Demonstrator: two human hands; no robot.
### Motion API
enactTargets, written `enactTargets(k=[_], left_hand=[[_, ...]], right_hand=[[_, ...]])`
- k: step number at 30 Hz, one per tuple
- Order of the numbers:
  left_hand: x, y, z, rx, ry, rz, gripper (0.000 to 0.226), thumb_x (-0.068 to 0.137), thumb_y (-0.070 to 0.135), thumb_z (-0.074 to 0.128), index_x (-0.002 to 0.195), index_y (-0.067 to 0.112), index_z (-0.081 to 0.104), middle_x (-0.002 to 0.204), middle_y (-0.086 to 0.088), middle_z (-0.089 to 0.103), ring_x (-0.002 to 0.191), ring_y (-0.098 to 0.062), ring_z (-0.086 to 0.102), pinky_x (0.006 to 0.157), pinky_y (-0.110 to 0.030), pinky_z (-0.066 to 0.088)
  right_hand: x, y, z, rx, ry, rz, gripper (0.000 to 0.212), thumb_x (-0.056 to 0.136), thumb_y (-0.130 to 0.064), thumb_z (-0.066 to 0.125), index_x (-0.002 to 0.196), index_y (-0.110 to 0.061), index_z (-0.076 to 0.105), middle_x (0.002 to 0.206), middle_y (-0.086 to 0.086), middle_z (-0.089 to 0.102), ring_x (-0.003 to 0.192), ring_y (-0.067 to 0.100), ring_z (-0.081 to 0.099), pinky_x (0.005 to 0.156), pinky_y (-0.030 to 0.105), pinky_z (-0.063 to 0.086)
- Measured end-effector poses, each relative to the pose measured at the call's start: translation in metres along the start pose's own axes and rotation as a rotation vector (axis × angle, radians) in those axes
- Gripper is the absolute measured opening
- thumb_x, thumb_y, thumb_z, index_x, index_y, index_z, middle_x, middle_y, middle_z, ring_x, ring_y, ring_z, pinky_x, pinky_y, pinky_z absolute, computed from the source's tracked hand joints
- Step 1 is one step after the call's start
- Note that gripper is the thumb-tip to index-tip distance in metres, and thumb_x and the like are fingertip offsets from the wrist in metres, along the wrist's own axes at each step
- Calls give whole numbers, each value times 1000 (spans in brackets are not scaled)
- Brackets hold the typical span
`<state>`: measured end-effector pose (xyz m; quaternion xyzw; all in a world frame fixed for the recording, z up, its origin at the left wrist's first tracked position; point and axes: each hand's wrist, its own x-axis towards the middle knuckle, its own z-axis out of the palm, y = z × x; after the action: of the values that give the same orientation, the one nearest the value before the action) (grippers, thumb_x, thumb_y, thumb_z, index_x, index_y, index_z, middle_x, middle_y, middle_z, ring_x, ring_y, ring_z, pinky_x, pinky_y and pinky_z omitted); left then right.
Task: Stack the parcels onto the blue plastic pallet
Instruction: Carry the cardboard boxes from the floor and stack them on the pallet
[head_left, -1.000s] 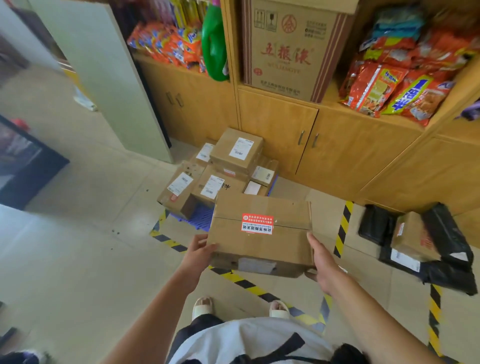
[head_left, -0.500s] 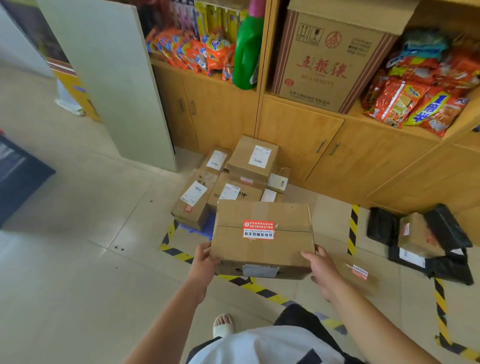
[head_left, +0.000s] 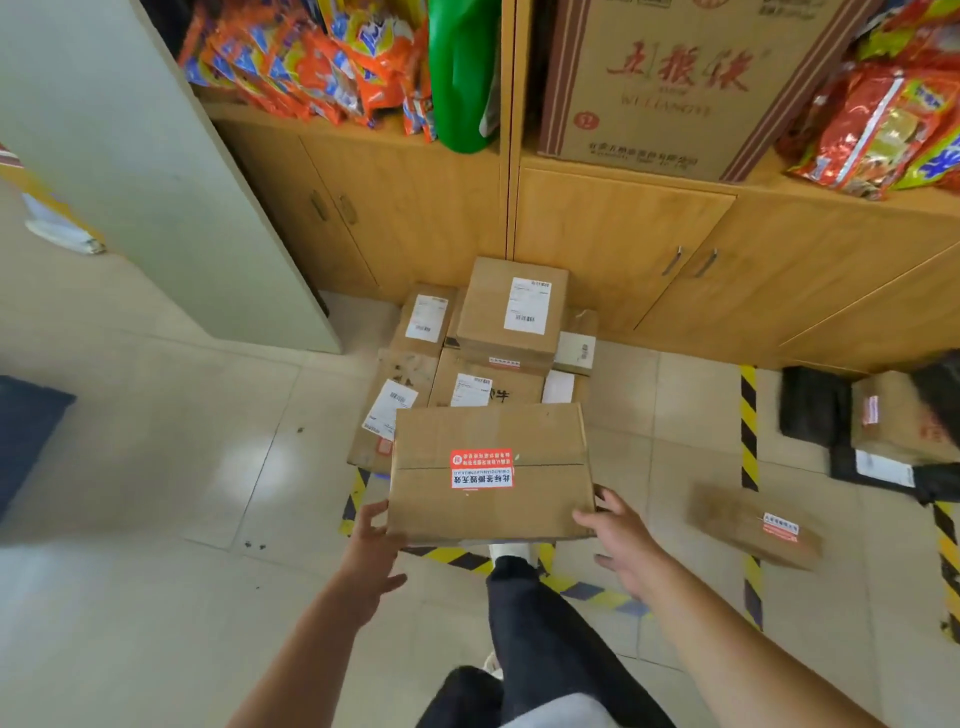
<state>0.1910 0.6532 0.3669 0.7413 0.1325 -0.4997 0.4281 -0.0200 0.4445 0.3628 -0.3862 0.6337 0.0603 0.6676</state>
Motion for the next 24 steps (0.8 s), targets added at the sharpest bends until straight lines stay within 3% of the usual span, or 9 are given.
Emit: enactTargets(k=[4, 8, 10, 13, 15, 18, 22, 24], left_hand=[[66, 23, -18, -5, 52, -39, 42, 92, -8, 47, 124, 17, 44, 93, -10, 57, 84, -23, 51, 94, -41, 41], [133, 39, -18, -16, 13, -77, 44, 90, -13, 46, 119, 20, 44, 103, -13, 60, 103, -33, 57, 95, -40, 39], [170, 44, -13, -21, -36, -80, 40, 92, -14, 43, 114, 20, 45, 92, -12, 57, 97, -31, 54, 98, -45, 38], [236, 53, 1, 11, -88, -73, 36, 95, -11, 39, 112, 21, 43, 91, -10, 49, 76, -20, 47, 91, -41, 35], [283, 60, 12, 37, -92, -49, 37, 94, -8, 43, 113, 23, 43, 106, -11, 53, 79, -15, 51, 86, -35, 40], [345, 71, 28, 80, -102, -4, 45, 91, -10, 47, 114, 28, 47, 118, -8, 59, 82, -11, 57, 74, -27, 46], [396, 82, 38, 249, -173, 55, 55, 92, -9, 47, 135, 26, 41, 106, 1, 59, 85, -10, 55, 77, -26, 46], [404, 85, 39, 346, -179, 77, 60, 91, -7, 50, 141, 24, 38, 104, -1, 58, 83, -11, 57, 76, -25, 50]], right_hand=[[60, -16, 35, -16, -51, 94, 62, 94, -9, 63, 147, -30, 41, 134, 2, 56, 113, 23, 51, 99, 46, 42], [115, -27, 58, 33, 3, 174, 64, 95, -6, 60, 150, -31, 39, 142, 3, 52, 126, 27, 49, 103, 49, 43], [150, -34, 65, 49, 41, 165, 62, 96, -5, 57, 150, -32, 39, 143, 2, 52, 124, 25, 51, 102, 47, 44], [202, -46, 77, 37, 86, 140, 58, 98, -4, 54, 148, -31, 42, 132, 1, 59, 115, 24, 56, 97, 44, 43], [238, -53, 85, 31, 104, 122, 54, 99, -5, 50, 144, -35, 45, 127, -3, 59, 121, 26, 56, 102, 46, 41], [291, -58, 96, 65, 104, 91, 52, 99, -6, 45, 140, -38, 46, 132, -9, 55, 123, 22, 51, 97, 46, 38], [338, -56, 110, 130, 224, 55, 47, 95, -2, 44, 123, -38, 55, 107, -9, 63, 97, 19, 54, 86, 38, 41], [349, -52, 115, 144, 296, 38, 49, 91, 2, 43, 111, -40, 58, 91, -13, 64, 91, 21, 54, 86, 41, 47]])
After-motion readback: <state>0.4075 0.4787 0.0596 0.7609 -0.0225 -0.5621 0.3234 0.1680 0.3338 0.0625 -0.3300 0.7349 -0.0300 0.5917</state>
